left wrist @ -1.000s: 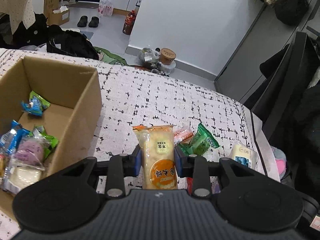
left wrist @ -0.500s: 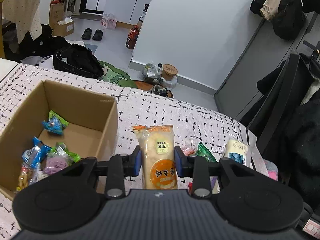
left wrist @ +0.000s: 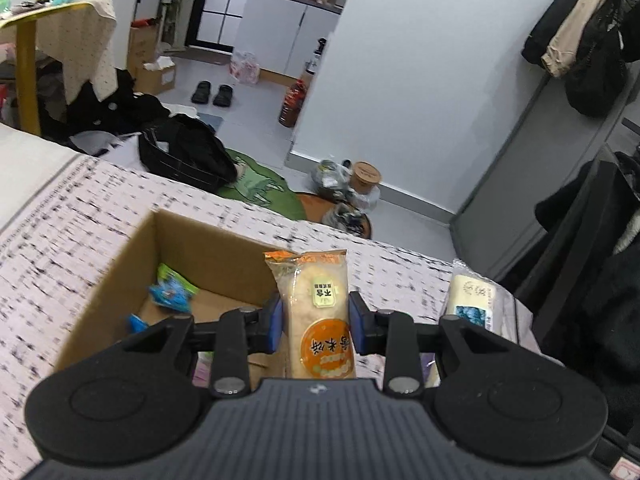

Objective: Organize snacks
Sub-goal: 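Carry both packets over the cardboard box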

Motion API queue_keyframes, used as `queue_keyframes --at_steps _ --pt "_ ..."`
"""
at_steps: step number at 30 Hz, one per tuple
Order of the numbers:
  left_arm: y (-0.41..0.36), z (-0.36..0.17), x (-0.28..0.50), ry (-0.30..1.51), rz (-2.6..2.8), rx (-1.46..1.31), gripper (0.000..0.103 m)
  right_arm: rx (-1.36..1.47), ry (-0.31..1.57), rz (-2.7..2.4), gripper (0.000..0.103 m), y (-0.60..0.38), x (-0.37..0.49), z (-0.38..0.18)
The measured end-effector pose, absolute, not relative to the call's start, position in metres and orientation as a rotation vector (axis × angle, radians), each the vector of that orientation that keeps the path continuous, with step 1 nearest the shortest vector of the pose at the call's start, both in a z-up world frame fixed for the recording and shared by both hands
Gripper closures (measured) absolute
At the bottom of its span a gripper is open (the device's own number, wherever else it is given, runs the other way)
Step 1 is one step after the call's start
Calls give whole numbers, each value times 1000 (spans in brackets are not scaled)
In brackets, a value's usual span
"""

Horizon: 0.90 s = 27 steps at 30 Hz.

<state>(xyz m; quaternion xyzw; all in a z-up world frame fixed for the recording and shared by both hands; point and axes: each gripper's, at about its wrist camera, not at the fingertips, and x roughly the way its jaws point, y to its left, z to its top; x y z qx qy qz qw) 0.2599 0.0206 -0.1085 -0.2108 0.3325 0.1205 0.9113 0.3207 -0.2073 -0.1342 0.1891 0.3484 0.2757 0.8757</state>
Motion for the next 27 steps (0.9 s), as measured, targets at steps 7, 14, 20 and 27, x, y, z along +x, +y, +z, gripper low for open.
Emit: queue_keyframes --at_steps 7,14,20,27 --pt "52 -99 255 675 293 -415 71 375 734 625 78 -184 317 -130" --pt "71 -97 249 672 317 -412 71 356 761 675 78 -157 316 -130" --pt "86 -104 243 690 332 -424 71 313 785 705 78 -135 314 -129" --pt "102 -108 240 703 342 -438 71 281 809 716 79 -116 311 -131"
